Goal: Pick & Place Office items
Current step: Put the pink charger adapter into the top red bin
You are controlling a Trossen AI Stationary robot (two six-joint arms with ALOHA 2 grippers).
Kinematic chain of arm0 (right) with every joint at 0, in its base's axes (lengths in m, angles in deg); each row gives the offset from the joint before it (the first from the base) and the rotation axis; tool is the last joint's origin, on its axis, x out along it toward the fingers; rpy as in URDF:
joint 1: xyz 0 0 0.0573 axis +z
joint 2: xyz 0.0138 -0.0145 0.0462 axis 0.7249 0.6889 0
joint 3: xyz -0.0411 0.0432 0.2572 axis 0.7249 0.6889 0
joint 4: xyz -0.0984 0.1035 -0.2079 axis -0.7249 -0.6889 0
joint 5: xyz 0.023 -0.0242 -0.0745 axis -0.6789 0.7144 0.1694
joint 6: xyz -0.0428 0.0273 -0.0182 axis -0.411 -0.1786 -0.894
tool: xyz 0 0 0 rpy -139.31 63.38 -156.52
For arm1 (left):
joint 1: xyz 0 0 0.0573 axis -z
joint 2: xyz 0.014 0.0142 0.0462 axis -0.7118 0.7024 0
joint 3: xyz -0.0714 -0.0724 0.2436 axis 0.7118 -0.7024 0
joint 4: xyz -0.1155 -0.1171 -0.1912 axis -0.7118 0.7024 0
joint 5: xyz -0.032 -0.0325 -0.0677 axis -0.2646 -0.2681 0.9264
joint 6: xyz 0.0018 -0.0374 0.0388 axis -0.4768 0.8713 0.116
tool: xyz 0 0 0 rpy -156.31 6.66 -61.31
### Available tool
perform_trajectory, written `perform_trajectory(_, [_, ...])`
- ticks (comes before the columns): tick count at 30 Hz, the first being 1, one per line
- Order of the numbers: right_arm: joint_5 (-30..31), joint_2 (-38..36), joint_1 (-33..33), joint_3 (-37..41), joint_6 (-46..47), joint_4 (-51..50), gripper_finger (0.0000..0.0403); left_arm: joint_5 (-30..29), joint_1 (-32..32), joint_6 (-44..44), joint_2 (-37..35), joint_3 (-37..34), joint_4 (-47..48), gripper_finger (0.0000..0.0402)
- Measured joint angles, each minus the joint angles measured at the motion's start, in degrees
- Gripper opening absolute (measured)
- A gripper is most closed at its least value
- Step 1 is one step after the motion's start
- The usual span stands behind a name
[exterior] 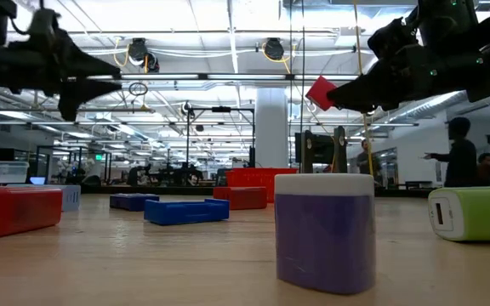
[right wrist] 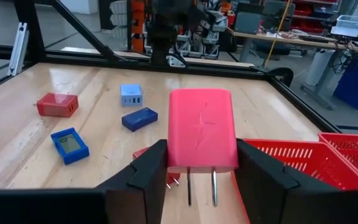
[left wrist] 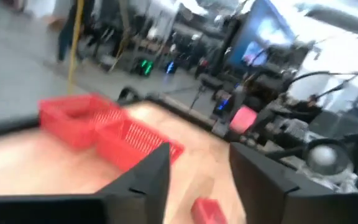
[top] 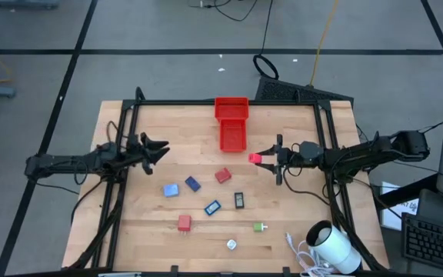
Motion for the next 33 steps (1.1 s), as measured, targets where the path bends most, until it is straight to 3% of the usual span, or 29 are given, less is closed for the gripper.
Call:
perform_trajectory(5, [1.84,2.84,0.42,-0.34,-2.52,2.21,0.0157,-4.67,-0.03,6.72,12.03,-0.02,-8.93,0.0256])
perform_trajectory(11, [3.13,12.35,1.73,-7.80,-7.16,0.62,0.0150,-1.01,-0.02,9.08,27.76,1.25,-29.91,0.0310])
perform_trajectory(19, [6.66,19.35,2.06,-15.92,-14.51,-2.65,0.0159,8.65,0.10,12.88,49.91,15.27,-27.83,0.0314])
perform_trajectory(27, [16.11,18.44,3.72,-16.76,-22.27,-3.26,0.0161,7.86,0.14,11.44,71.82,32.84,-27.66,0.0289])
perform_trajectory(33, [19.70,18.04,5.81,-16.76,-25.63,-4.24,0.0157,7.90,0.14,11.04,82.61,42.41,-27.66,0.0284])
